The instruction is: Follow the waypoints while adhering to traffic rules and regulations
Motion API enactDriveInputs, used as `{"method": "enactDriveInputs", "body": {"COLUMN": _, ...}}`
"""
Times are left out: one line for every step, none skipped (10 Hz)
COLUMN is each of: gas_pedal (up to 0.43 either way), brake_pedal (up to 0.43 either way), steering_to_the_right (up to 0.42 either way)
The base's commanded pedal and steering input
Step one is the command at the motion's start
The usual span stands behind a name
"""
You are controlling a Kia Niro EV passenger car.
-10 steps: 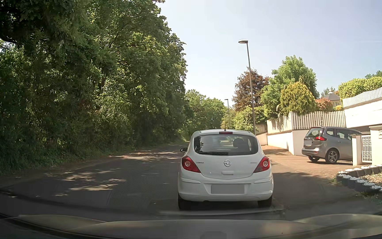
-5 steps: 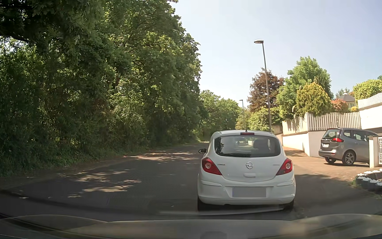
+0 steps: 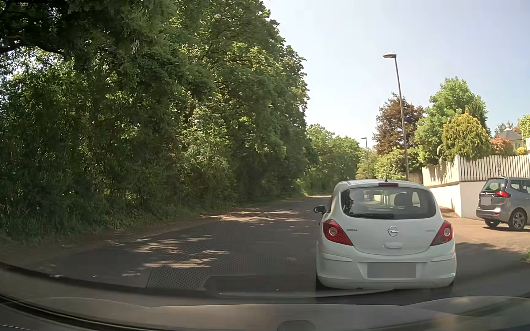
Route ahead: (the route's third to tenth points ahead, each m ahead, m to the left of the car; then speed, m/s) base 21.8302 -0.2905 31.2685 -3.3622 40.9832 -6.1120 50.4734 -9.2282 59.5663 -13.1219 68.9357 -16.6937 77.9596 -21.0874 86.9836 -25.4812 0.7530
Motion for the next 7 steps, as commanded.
{"method": "enactDriveInputs", "body": {"gas_pedal": 0.150, "brake_pedal": 0.000, "steering_to_the_right": -0.968}}
{"method": "enactDriveInputs", "body": {"gas_pedal": 0.150, "brake_pedal": 0.000, "steering_to_the_right": -0.965}}
{"method": "enactDriveInputs", "body": {"gas_pedal": 0.150, "brake_pedal": 0.000, "steering_to_the_right": -0.955}}
{"method": "enactDriveInputs", "body": {"gas_pedal": 0.130, "brake_pedal": 0.000, "steering_to_the_right": -0.930}}
{"method": "enactDriveInputs", "body": {"gas_pedal": 0.000, "brake_pedal": 0.000, "steering_to_the_right": -0.896}}
{"method": "enactDriveInputs", "body": {"gas_pedal": 0.000, "brake_pedal": 0.000, "steering_to_the_right": -0.853}}
{"method": "enactDriveInputs", "body": {"gas_pedal": 0.000, "brake_pedal": 0.000, "steering_to_the_right": -0.778}}
